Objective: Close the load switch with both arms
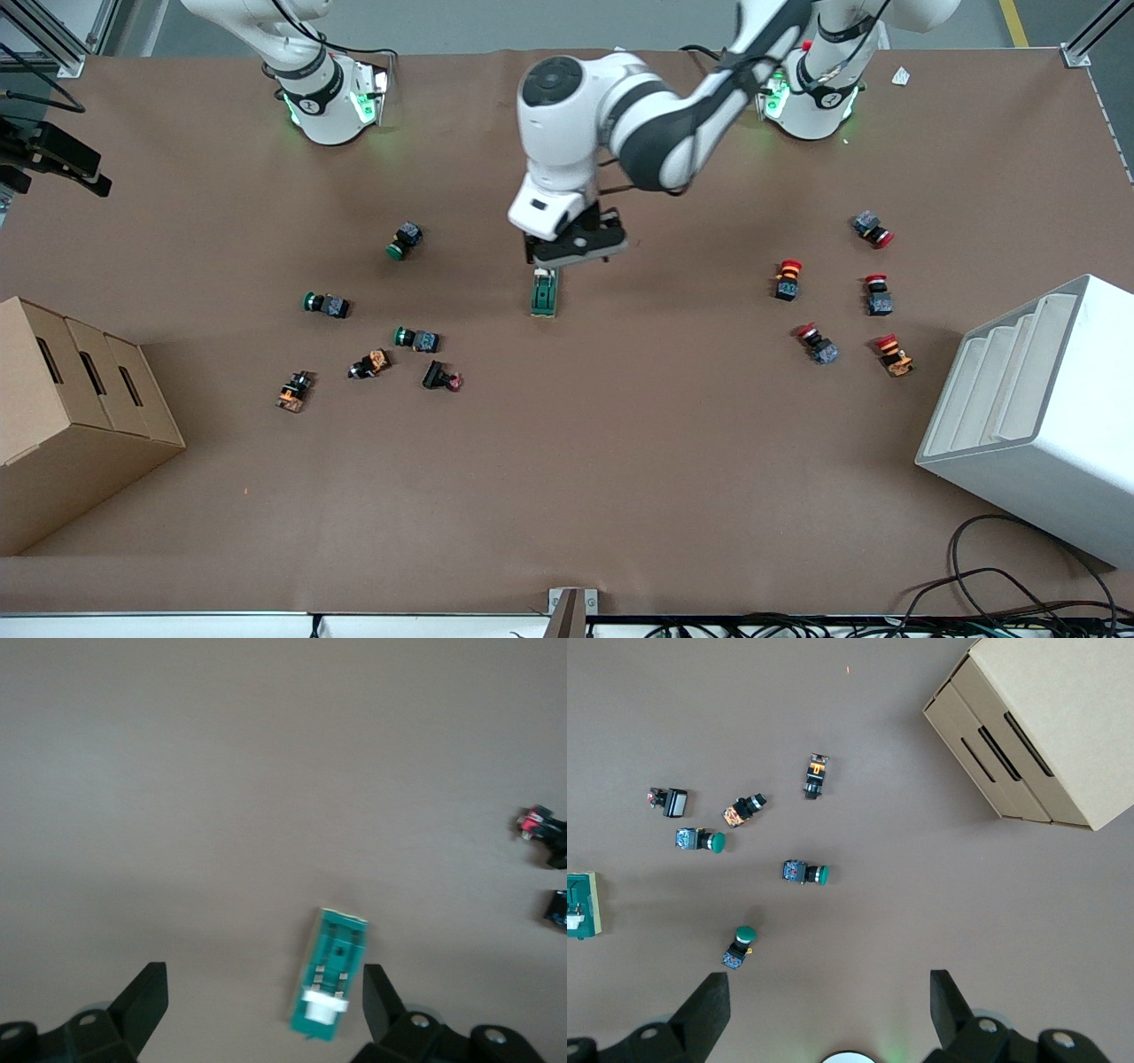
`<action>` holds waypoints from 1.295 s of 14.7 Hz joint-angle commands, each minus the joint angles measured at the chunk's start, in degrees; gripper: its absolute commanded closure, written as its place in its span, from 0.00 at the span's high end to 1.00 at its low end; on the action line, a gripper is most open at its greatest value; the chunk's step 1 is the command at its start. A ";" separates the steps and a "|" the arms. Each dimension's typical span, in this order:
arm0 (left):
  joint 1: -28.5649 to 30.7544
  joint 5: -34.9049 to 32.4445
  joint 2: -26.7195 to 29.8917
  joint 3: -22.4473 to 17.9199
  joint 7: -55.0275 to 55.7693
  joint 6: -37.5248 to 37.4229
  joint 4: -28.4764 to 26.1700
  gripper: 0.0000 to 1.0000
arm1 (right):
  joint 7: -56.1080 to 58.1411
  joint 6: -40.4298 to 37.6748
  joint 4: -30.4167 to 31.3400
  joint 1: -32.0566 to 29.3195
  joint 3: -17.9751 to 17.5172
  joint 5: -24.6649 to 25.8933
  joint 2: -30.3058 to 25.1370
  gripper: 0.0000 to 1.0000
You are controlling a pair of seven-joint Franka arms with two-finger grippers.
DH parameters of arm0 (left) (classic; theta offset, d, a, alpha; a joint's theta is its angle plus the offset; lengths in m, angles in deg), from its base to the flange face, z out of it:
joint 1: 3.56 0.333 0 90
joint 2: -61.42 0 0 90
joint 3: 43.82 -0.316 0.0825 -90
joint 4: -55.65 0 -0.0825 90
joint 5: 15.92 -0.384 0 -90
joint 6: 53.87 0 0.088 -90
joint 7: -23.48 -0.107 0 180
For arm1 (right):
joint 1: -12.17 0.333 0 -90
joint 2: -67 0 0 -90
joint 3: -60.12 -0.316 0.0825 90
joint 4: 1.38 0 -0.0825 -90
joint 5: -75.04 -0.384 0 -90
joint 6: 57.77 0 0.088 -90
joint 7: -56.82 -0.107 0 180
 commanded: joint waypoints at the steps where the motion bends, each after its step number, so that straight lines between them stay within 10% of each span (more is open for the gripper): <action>1: -3.92 -9.22 -4.12 -0.31 8.00 3.09 0.04 0.97 | -0.40 0.16 0.62 0.32 -0.79 0.16 -0.86 1.00; 11: -14.56 -52.90 -12.83 -0.31 47.64 3.88 -8.83 0.98 | -0.57 0.51 -0.78 -0.64 -0.26 -0.54 2.12 1.00; 19: -16.85 -68.13 -17.13 -0.49 57.06 -0.60 -9.81 0.98 | -16.75 -0.01 0.00 4.34 -1.22 0.16 6.35 1.00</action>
